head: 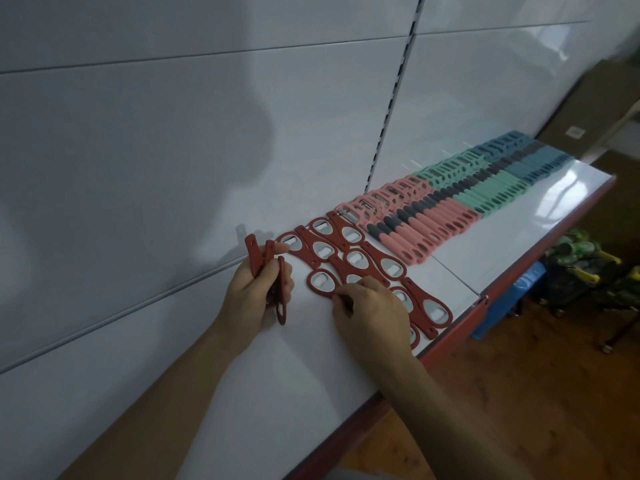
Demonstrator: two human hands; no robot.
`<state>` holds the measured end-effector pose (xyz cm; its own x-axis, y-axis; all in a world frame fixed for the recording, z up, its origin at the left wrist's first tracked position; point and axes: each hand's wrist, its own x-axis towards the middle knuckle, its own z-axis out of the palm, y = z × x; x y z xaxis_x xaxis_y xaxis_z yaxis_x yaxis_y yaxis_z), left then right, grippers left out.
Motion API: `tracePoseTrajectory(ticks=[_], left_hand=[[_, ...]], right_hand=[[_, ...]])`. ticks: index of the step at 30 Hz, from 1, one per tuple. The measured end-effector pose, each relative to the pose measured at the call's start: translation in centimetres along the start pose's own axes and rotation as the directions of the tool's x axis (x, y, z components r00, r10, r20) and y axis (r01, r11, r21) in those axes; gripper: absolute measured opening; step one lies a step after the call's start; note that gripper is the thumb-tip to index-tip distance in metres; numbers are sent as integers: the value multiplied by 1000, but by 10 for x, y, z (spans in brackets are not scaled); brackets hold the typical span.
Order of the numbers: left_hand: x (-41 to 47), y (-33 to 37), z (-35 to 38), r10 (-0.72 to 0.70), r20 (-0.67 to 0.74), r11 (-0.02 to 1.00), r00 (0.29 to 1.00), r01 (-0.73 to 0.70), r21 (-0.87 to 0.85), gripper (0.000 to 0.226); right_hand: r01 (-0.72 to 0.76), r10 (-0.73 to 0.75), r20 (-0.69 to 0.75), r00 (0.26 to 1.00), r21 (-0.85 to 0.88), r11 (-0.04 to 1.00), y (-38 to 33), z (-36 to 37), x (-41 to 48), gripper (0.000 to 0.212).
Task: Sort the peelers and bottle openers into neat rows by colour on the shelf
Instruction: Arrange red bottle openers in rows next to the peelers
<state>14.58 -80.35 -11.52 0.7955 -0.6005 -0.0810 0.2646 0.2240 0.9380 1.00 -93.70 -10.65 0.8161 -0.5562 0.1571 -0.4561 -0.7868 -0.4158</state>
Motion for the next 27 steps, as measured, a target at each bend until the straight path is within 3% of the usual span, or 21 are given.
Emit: tracePoseTrajectory(ticks=[4, 7, 9, 13, 18, 20, 23, 25, 27], left_hand=[[-2, -1, 1, -12, 30, 1000, 999, 13, -10, 31], [-6, 1, 7, -8, 15, 1000, 1000, 7, 25, 18], [-7, 1, 9, -23, 25, 1000, 999, 23, -10, 21], [-8, 2, 8, 62, -20, 995, 998, -60, 81, 19], [-10, 0, 9, 155, -67, 967, 986, -138, 213, 6], [-10, -3, 9, 196, -25, 928, 980, -177, 329, 9], [-13, -5, 10, 247, 98, 841, 964, -264, 473, 6], [-10, -7, 8, 302, 142, 713, 943, -322, 623, 14], [-7, -11, 6, 339, 207, 548, 918, -371, 750, 24]], right_hand=[[-21, 21, -2, 1000, -4, 1000, 1, -3, -1, 27], [-22, 22, 4, 1000, -5, 1000, -1, -4, -1, 27], [-14, 14, -10, 1000, 21, 1000, -2, -4, -1, 25], [31, 10, -108, 994, 371, 928, -6, -4, -4, 25], [-47, 37, 31, 999, 777, 627, -5, -5, -5, 33], [-57, 55, 32, 998, 826, 561, -4, -7, -3, 26], [-42, 106, -21, 994, 829, 558, 2, -14, -1, 14], [-36, 137, -45, 990, 844, 536, 11, -21, 1, 14], [-33, 108, -37, 993, 811, 584, 25, -30, 3, 22]])
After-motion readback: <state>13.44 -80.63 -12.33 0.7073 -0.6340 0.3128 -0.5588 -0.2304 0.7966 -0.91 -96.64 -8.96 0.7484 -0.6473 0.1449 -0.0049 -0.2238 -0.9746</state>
